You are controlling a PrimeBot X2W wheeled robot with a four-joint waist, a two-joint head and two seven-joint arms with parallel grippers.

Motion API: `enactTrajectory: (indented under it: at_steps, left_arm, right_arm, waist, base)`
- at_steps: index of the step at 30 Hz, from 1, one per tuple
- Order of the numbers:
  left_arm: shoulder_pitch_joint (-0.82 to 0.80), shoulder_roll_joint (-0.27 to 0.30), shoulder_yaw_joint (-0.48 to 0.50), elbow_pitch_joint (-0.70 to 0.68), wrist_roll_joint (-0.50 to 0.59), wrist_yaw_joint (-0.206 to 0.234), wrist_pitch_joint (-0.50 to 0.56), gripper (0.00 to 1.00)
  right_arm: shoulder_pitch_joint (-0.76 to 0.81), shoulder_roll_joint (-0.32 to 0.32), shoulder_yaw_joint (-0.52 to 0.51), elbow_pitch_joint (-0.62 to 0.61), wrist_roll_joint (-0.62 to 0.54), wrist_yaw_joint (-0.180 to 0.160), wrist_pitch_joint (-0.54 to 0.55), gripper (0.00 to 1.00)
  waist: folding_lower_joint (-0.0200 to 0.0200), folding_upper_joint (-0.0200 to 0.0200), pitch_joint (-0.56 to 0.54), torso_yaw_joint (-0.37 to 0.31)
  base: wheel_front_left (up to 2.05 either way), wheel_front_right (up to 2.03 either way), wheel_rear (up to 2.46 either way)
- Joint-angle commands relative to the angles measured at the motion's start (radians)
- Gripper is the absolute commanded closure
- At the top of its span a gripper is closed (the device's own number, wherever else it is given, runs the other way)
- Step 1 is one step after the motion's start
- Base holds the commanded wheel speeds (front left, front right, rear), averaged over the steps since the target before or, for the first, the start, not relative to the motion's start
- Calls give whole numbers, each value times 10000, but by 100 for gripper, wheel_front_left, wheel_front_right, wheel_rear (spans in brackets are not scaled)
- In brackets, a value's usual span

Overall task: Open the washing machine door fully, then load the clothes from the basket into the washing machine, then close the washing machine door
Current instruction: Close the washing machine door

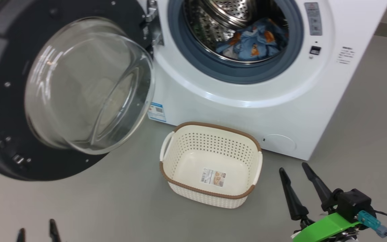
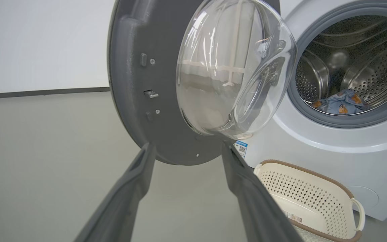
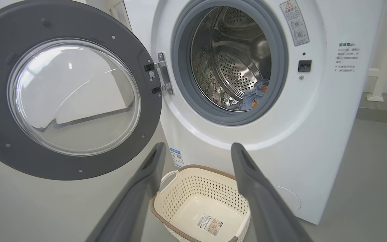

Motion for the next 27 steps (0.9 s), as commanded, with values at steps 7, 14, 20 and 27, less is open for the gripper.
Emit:
enactTrajectory:
  at_steps: [7,14,20,27]
  left_arm:
    - [11,112,1120,-782,-393,495,-53,0]
    - [369,112,1770,-1143,-750,952,-53,0]
    - [575,112,1866,-1263,-905,1122,-53,0]
    - [557,112,1637,-1281,-887,1151,-53,0]
  right_arm:
    - [-696,-312,832,-57,-65,16,-48,0]
    - [-1263,-573,1389,229,68,16,-42,0]
    - [-1560,-671,1705,440,216,16,-41,0]
    - [-1608,-661,1782,575,331,16,-44,0]
  waist:
    - [0,0,346,516]
    - [0,0,491,570]
    - [0,0,468,561]
    - [0,0,386,525]
  base:
    - [0,0,0]
    - [0,0,0]
    - [0,0,0]
    - [0,0,0]
